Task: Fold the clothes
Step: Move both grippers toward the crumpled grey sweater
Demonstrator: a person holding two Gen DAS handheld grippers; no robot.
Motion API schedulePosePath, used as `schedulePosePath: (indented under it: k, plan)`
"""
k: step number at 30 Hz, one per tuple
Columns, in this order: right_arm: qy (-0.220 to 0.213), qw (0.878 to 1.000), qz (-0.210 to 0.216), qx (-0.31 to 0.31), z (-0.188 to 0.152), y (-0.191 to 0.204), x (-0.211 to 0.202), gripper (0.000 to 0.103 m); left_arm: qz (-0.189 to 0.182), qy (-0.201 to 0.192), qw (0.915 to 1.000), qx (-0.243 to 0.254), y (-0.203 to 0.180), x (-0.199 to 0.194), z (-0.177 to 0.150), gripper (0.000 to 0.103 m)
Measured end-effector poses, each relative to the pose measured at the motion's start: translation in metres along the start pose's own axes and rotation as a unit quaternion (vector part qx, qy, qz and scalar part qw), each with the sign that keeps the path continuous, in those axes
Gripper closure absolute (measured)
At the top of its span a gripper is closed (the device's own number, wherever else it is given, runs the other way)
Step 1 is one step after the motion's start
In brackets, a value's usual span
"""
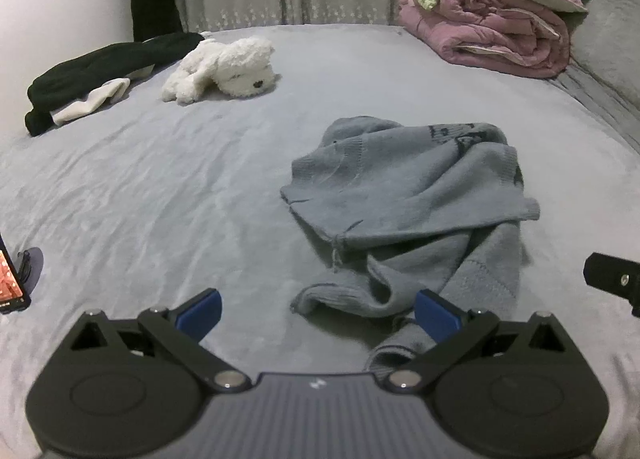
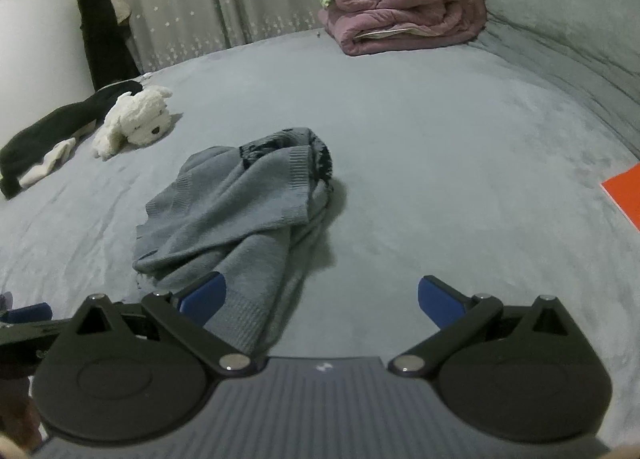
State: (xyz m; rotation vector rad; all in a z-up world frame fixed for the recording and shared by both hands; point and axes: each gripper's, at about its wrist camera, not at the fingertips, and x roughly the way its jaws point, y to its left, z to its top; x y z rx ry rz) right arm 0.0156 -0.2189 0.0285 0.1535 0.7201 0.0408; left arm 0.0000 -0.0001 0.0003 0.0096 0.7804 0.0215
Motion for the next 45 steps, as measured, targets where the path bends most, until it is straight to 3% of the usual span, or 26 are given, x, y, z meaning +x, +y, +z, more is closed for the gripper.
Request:
schedulePosePath:
  k: [45]
  plan:
    - [0.025, 1.0, -0.004, -0.007, 0.003, 0.025, 0.017, 0.0, 0.01, 0.017, 0.9996, -0.022, 0.014, 0.004, 0.01, 0.0]
